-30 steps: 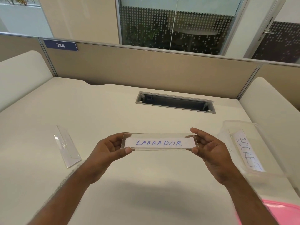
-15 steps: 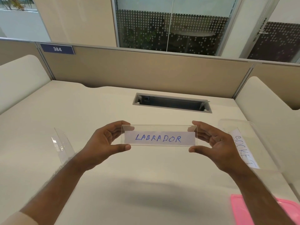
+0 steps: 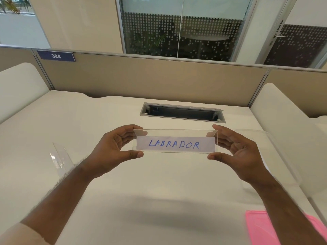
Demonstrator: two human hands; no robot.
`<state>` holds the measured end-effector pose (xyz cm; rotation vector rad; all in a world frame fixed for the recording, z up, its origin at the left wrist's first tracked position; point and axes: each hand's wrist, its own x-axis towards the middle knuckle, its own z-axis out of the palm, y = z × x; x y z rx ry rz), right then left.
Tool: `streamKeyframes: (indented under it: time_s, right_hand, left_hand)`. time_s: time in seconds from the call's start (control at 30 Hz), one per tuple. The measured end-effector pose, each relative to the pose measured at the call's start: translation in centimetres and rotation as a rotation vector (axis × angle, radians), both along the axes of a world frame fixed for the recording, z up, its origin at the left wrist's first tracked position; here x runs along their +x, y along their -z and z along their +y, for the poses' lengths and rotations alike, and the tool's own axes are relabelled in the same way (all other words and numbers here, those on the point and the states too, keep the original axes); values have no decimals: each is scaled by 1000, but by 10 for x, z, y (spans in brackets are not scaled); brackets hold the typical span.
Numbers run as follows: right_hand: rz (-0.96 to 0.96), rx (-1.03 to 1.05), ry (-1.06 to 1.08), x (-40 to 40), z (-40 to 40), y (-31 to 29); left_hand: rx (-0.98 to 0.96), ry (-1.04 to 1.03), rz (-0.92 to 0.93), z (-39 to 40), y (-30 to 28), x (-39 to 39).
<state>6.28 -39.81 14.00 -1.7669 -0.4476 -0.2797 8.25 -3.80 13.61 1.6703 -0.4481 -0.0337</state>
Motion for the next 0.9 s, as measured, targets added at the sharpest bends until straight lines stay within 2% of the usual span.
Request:
streamKeyframes:
  time_s: [0.53, 0.73, 0.9]
  right_hand:
    - [-6, -12, 72, -12, -17, -10]
    - [30, -71, 273, -21, -48, -9]
    - [37, -93, 525, -34, -81, -11]
  left_hand:
    - [51, 28, 41, -17, 15, 12]
    - [325, -235, 102, -36, 69, 18]
    - [723, -358, 74, -60, 129, 22]
